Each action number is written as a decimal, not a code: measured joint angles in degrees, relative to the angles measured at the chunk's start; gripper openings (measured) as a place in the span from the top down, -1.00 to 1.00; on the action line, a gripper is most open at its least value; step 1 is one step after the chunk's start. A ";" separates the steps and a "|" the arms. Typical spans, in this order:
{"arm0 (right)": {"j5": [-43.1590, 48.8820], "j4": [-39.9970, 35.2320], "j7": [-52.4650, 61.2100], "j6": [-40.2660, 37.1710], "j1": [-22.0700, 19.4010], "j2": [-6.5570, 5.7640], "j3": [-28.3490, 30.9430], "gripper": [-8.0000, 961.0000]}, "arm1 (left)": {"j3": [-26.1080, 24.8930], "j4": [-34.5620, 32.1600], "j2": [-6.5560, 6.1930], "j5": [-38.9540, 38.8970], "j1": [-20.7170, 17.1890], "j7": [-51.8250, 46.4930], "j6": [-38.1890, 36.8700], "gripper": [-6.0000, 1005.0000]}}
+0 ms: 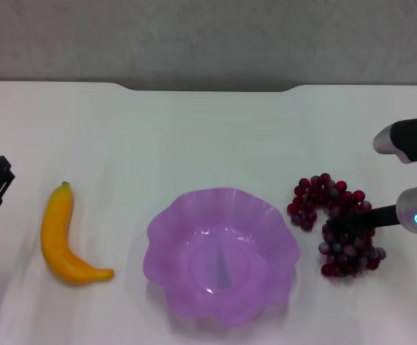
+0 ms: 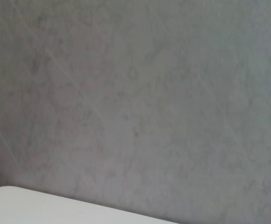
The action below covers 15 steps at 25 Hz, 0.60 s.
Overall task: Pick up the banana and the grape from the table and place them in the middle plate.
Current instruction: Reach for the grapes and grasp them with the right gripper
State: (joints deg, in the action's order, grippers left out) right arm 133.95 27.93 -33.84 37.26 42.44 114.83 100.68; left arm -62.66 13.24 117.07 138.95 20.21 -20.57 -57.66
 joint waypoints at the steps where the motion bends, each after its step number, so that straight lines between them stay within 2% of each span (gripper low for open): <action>1: -0.45 -0.06 -0.01 -0.15 0.00 0.01 -0.48 -0.80 | 0.00 0.02 0.00 0.00 0.00 0.00 0.00 -0.77; 15: -3.56 -0.59 -0.09 -3.70 -0.29 0.29 -6.40 -0.78 | -0.03 0.03 0.00 -0.02 0.00 0.00 0.00 -0.77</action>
State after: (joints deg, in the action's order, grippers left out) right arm 130.39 27.33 -33.93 33.56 42.15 115.12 94.29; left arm -62.69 13.28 117.07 138.93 20.21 -20.57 -57.66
